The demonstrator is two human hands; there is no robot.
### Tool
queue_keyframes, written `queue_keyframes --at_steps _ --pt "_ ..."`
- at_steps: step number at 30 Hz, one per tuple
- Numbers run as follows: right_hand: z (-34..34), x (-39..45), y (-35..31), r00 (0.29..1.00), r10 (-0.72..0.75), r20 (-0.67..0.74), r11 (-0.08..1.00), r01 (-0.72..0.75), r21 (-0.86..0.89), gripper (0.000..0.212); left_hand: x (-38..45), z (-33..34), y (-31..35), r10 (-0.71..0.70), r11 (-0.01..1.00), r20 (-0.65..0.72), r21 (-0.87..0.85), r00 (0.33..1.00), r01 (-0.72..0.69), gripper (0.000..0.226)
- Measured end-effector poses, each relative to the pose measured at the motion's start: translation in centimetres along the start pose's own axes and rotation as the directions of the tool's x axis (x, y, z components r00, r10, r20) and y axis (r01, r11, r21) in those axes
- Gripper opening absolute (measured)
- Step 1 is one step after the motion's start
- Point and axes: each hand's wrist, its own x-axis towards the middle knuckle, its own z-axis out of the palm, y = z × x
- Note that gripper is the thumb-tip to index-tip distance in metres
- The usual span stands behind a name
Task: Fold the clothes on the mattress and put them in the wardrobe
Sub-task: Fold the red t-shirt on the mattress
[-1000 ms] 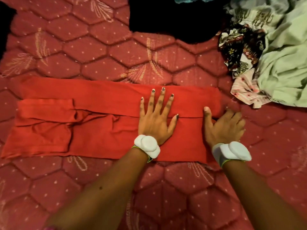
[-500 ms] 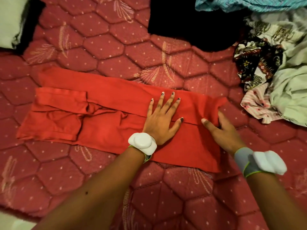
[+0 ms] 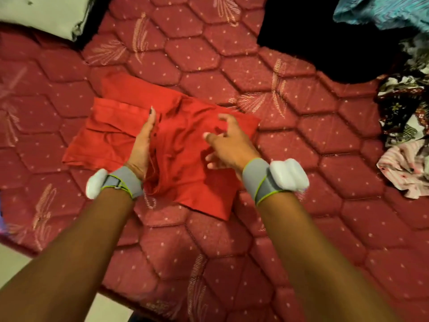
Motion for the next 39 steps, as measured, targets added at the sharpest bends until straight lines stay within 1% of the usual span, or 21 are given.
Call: queue_keyframes --at_steps 3,5,9,12,14,16,17,19,20,22,25,27,28,29,31,32,33,35,36,38,39 --pt "-0.9 0.7 3.2 0.960 -0.100 -0.260 0.987 0.062 -0.149 0.039 -0.6 -1.3 0.7 -0.095 0.988 -0.007 0.121 0.995 0.095 0.032" --pt "-1.8 0.1 5.4 0.912 -0.171 -0.372 0.950 0.053 -0.306 0.033 -0.7 -1.5 0.6 -0.104 0.964 0.055 0.252 0.993 0.087 0.035" --pt "-2.4 -1.1 8.2 0.819 -0.158 -0.552 0.947 -0.032 -0.319 0.036 0.4 -2.1 1.0 0.038 0.933 -0.009 0.359 0.999 -0.032 0.042" --pt "-1.4 -1.2 8.6 0.794 -0.153 -0.588 0.939 -0.067 -0.336 0.047 0.8 -3.1 1.2 0.164 0.871 -0.134 0.485 0.977 -0.079 0.039" --pt "-0.7 -1.0 8.1 0.766 -0.147 -0.625 0.931 -0.105 -0.348 0.054 0.7 -3.4 1.6 0.340 0.671 -0.142 0.729 0.929 -0.134 0.035" --pt "0.1 -0.8 7.3 0.700 -0.170 -0.694 0.894 -0.188 -0.408 0.058 0.5 -3.6 1.6 0.608 0.334 -0.052 0.922 0.792 -0.196 0.032" --pt "0.5 -0.7 7.0 0.662 -0.222 -0.716 0.860 -0.214 -0.463 0.057 0.7 -3.5 1.6 0.708 0.210 0.001 0.954 0.706 -0.213 0.029" --pt "1.4 0.0 6.0 0.609 -0.382 -0.695 0.785 -0.183 -0.591 0.049 1.8 -2.8 1.9 0.797 0.079 0.044 0.981 0.602 -0.176 0.030" --pt "1.8 0.8 5.2 0.598 -0.449 -0.664 0.754 -0.145 -0.640 0.045 3.0 -2.5 2.4 0.796 0.064 0.027 0.990 0.605 -0.129 0.035" --pt "1.6 2.8 3.4 0.605 -0.507 -0.614 0.715 -0.102 -0.692 0.039 5.3 -1.4 3.2 0.744 0.048 -0.019 0.999 0.667 -0.025 0.045" --pt "-0.1 6.0 1.1 0.654 -0.436 -0.618 0.698 -0.188 -0.691 0.040 7.9 -0.2 4.3 0.680 -0.086 0.017 0.995 0.733 0.056 0.055" --pt "-1.1 7.5 1.2 0.693 -0.399 -0.601 0.666 -0.231 -0.709 0.038 9.2 -0.2 4.3 0.641 -0.160 0.078 0.987 0.764 0.034 0.050" --pt "-1.5 7.8 1.5 0.701 -0.402 -0.589 0.652 -0.233 -0.722 0.035 9.7 -0.5 4.1 0.619 -0.119 0.075 0.993 0.782 -0.001 0.048" --pt "-1.9 8.0 1.9 0.700 -0.410 -0.585 0.645 -0.231 -0.729 0.033 10.0 -0.8 4.1 0.602 0.005 0.038 0.999 0.798 -0.051 0.047" --pt "-2.3 8.3 2.6 0.669 -0.409 -0.621 0.664 -0.249 -0.705 0.032 10.7 -1.2 4.2 0.546 0.406 -0.093 0.898 0.832 -0.166 0.046" --pt "-2.3 8.3 2.9 0.650 -0.402 -0.645 0.675 -0.266 -0.688 0.033 10.7 -1.3 4.2 0.508 0.557 -0.151 0.809 0.848 -0.189 0.045" --pt "-2.2 8.3 3.0 0.632 -0.394 -0.667 0.683 -0.284 -0.673 0.034 10.8 -1.2 4.3 0.480 0.618 -0.186 0.765 0.857 -0.180 0.043" --pt "-2.0 8.5 2.9 0.614 -0.387 -0.688 0.698 -0.293 -0.654 0.037 10.9 -0.9 4.7 0.496 0.578 -0.204 0.803 0.844 -0.145 0.037" --pt "-1.8 8.4 2.9 0.611 -0.389 -0.690 0.709 -0.280 -0.647 0.041 10.9 -0.9 4.8 0.556 0.534 -0.212 0.832 0.804 -0.150 0.030" --pt "-1.5 7.4 3.3 0.571 -0.382 -0.727 0.764 -0.248 -0.596 0.051 9.9 -0.7 5.2 0.712 0.441 -0.145 0.854 0.687 -0.276 0.030" --pt "-1.2 6.5 3.8 0.537 -0.354 -0.766 0.813 -0.228 -0.536 0.056 9.0 -0.6 5.2 0.791 0.316 -0.042 0.883 0.611 -0.348 0.032"
